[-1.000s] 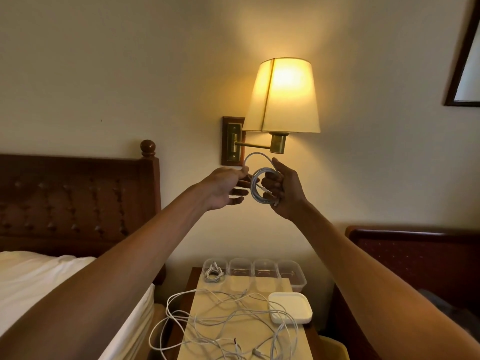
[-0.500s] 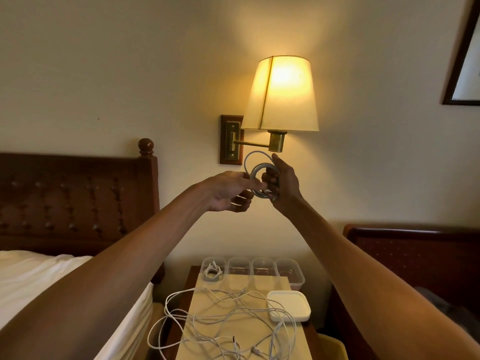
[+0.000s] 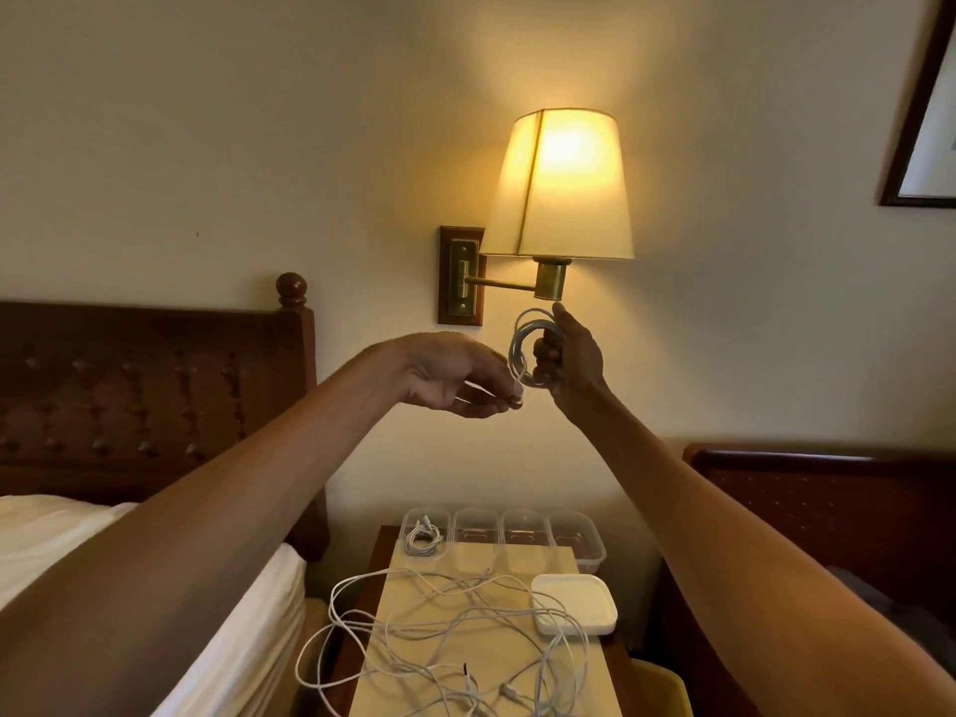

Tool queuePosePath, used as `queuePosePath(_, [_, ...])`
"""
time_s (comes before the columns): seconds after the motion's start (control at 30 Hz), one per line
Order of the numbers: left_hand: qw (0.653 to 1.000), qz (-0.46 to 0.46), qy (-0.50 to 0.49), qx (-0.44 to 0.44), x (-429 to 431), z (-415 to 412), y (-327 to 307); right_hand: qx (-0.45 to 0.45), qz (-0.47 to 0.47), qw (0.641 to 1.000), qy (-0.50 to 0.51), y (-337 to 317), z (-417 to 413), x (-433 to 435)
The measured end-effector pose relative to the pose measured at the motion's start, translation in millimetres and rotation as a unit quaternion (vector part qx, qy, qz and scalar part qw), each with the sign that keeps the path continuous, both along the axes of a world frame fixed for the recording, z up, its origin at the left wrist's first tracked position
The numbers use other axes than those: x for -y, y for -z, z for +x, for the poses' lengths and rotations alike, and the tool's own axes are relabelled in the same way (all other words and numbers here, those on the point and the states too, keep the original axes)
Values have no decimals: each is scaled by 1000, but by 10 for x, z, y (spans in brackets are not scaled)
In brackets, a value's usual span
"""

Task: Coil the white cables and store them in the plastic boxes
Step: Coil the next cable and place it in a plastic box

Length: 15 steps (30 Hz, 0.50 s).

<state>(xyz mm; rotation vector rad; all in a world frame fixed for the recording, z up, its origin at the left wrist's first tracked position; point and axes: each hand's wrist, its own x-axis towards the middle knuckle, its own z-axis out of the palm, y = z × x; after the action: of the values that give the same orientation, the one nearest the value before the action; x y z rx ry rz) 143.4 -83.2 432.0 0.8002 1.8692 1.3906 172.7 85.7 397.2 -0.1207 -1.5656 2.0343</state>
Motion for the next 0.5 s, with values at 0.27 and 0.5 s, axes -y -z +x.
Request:
queuePosePath(0.27, [992,-75,-9,-105,326,-42,-273,13,101,994,49,-3,-15,-24])
queuePosePath(0.5, [991,133,-22,-23,577,-180,-207,34,80,995,43,-18,-20,-62])
